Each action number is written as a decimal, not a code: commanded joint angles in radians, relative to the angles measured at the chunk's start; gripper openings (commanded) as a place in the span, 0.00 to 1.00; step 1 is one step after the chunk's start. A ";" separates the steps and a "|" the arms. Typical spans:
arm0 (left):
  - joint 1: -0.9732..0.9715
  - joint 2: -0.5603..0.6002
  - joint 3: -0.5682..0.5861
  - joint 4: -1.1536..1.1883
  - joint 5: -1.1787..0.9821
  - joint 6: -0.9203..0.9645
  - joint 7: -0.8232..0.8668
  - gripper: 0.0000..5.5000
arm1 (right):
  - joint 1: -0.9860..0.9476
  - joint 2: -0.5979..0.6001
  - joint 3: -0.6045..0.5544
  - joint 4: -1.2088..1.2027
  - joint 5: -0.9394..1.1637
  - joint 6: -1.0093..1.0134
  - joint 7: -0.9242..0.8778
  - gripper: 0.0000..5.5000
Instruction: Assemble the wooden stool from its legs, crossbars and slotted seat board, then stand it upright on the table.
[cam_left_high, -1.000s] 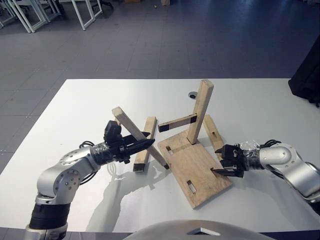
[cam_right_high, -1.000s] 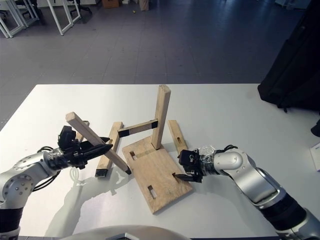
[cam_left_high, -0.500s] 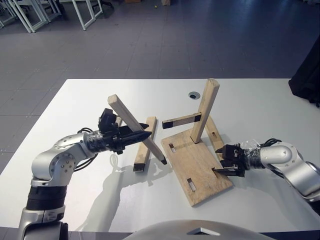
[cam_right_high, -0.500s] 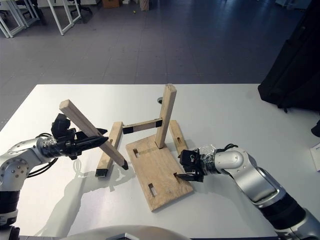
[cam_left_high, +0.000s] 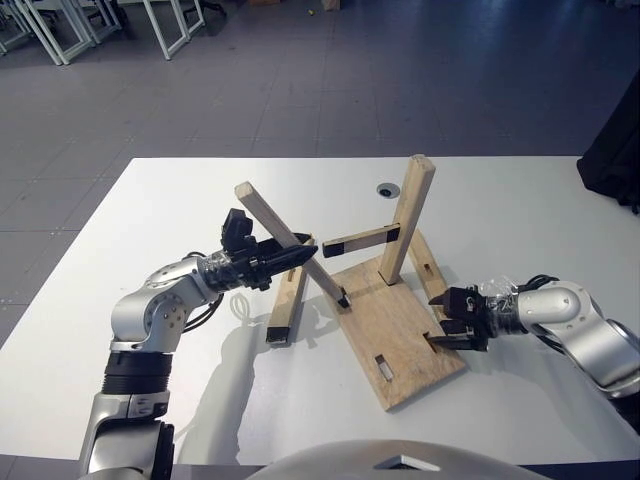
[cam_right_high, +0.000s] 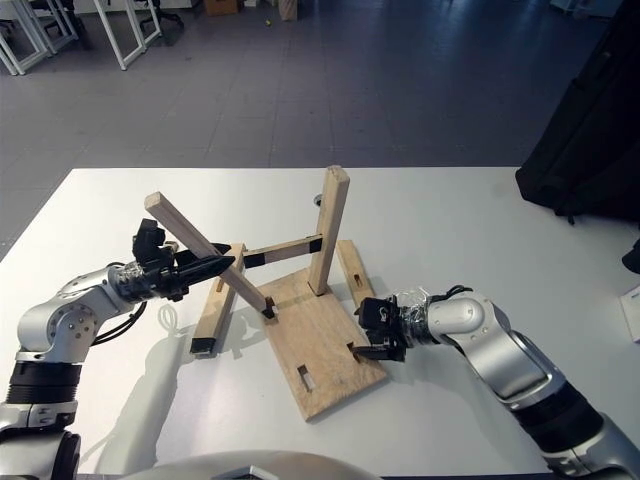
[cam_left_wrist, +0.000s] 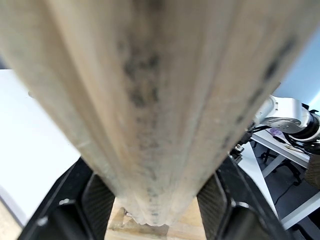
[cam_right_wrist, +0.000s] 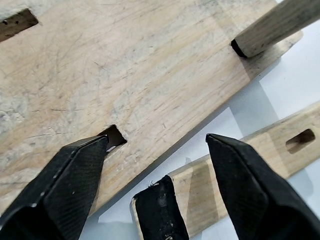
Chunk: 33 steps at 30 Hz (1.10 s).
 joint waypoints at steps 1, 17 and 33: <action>-0.022 -0.012 -0.010 0.032 0.035 -0.030 -0.009 0.37 | -0.018 0.005 0.006 0.018 -0.025 -0.007 0.013 0.65; 0.012 -0.006 -0.052 0.006 0.143 -0.113 -0.004 0.37 | -0.010 0.030 -0.001 0.014 -0.040 -0.003 0.014 0.65; -0.063 0.031 -0.170 0.066 0.254 -0.112 -0.022 0.37 | 0.009 0.036 -0.005 -0.006 -0.043 0.014 0.003 0.65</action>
